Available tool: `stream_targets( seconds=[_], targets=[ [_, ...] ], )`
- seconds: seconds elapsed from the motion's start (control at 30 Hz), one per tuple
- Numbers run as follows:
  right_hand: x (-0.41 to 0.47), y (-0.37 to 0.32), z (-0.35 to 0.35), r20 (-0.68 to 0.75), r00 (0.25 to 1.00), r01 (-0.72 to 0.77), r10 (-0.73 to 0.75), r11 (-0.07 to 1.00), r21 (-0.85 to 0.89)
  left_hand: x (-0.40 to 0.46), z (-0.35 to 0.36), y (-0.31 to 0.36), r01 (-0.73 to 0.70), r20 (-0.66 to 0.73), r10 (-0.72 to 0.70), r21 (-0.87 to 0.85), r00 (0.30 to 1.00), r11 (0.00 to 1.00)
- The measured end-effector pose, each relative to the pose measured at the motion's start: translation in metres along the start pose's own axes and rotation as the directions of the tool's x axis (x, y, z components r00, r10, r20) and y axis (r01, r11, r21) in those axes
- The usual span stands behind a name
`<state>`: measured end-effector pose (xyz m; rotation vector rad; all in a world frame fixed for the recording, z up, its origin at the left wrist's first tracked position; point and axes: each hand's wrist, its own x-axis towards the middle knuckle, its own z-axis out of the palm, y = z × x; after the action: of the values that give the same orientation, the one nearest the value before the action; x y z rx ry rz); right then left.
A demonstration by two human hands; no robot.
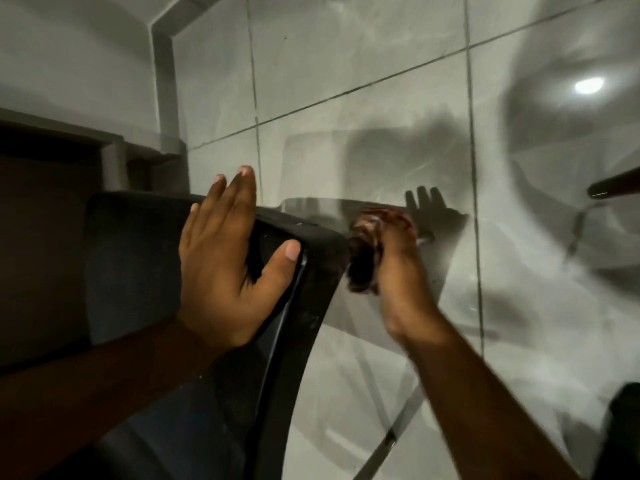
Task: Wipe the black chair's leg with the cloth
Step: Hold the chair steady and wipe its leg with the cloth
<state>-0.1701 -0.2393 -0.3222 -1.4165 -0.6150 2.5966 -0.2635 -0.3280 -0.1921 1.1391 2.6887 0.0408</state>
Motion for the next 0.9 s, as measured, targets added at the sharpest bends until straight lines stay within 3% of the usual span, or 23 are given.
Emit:
stream_targets(
  seconds=[0.2,0.37,0.5,0.6,0.7,0.77,0.9],
  targets=[
    [0.118,0.027,-0.066,-0.150,0.963,-0.263,0.224,0.904,-0.336,0.002,0.006,-0.005,-0.032,-0.011,0.031,-0.030,0.999,0.999],
    [0.162,0.041,-0.098,-0.129,0.962,-0.274,0.241,0.824,-0.496,0.002,0.007,-0.005,-0.041,-0.021,0.040,-0.051,0.999,0.998],
    [0.149,0.045,-0.097,-0.239,0.959,-0.224,0.150,0.919,-0.324,0.002,0.005,-0.005,-0.031,-0.020,0.029,-0.074,0.999,0.997],
    [0.119,0.035,-0.079,-0.281,0.934,-0.250,0.219,0.965,-0.077,0.000,0.005,-0.003,0.003,-0.017,-0.004,-0.051,1.000,0.999],
    [0.073,0.020,-0.061,-0.175,0.929,-0.309,0.325,0.945,0.108,-0.004,0.001,-0.002,0.018,-0.002,-0.018,-0.047,1.000,0.999],
    [0.035,0.003,-0.050,-0.103,0.957,-0.249,0.271,0.950,0.185,-0.003,0.000,-0.003,0.028,-0.004,-0.028,-0.022,1.000,0.999],
    [-0.037,-0.024,-0.050,-0.089,0.985,-0.123,0.145,0.968,0.217,-0.044,-0.005,0.002,0.130,0.003,-0.130,-0.019,0.992,0.991]
  ],
)
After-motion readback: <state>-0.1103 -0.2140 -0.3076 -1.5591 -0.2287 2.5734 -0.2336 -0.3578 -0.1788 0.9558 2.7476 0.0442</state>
